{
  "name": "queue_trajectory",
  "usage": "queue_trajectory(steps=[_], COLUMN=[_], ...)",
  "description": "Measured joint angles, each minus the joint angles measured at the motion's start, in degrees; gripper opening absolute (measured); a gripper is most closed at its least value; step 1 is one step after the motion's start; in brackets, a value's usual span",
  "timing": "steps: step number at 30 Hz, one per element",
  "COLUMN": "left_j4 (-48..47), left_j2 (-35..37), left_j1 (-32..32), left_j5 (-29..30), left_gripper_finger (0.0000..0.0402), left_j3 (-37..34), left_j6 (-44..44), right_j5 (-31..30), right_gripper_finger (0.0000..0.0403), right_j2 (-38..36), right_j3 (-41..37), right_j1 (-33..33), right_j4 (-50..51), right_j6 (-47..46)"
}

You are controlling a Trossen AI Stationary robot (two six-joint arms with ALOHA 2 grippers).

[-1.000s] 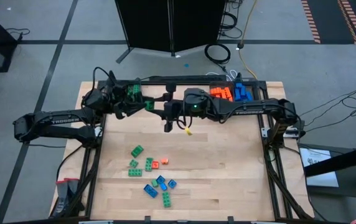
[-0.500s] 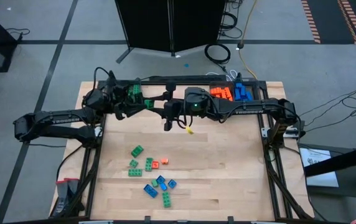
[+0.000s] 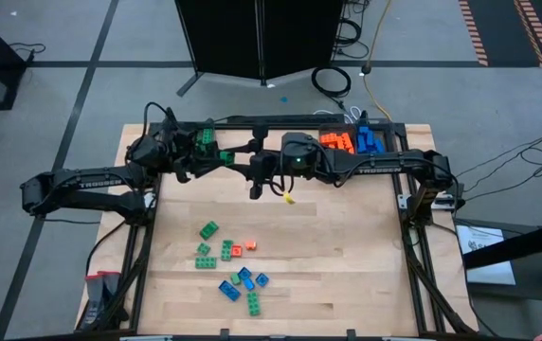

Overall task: Sort blocks
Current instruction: Put the green game piece into the left black bin

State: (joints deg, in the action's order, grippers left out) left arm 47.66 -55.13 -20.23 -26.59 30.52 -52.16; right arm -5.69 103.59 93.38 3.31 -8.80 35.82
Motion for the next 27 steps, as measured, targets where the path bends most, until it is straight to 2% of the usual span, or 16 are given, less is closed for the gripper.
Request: queue_trajectory(steps=[9, 17, 19, 24, 27], left_j4=[-0.2, -0.2, -0.3, -0.1, -0.5], left_j2=[0.0, 0.0, 0.0, 0.0, 0.0], left_j1=[0.0, 0.0, 0.0, -0.2, -1.9], left_j5=[-0.3, -0.3, -0.1, 0.4, 0.0], left_gripper_finger=[0.0135, 0.0135, 0.0136, 0.0136, 0.0136], left_j3=[0.0, 0.0, 0.0, 0.0, 0.0], left_j6=[-0.5, -0.2, 0.1, 1.9, 2.2], right_j5=[0.3, 0.2, -0.5, -11.6, -16.2], right_gripper_finger=[0.0119, 0.0122, 0.0162, 0.0301, 0.034], right_j2=[-0.1, -0.1, -0.1, -0.9, -2.7], right_j3=[0.0, 0.0, 0.0, 0.0, 0.0], right_j1=[0.0, 0.0, 0.0, -0.1, 0.0], right_j4=[-0.1, -0.1, 0.0, 2.3, 5.5], right_j6=[1.8, 2.6, 2.5, 1.7, 1.7])
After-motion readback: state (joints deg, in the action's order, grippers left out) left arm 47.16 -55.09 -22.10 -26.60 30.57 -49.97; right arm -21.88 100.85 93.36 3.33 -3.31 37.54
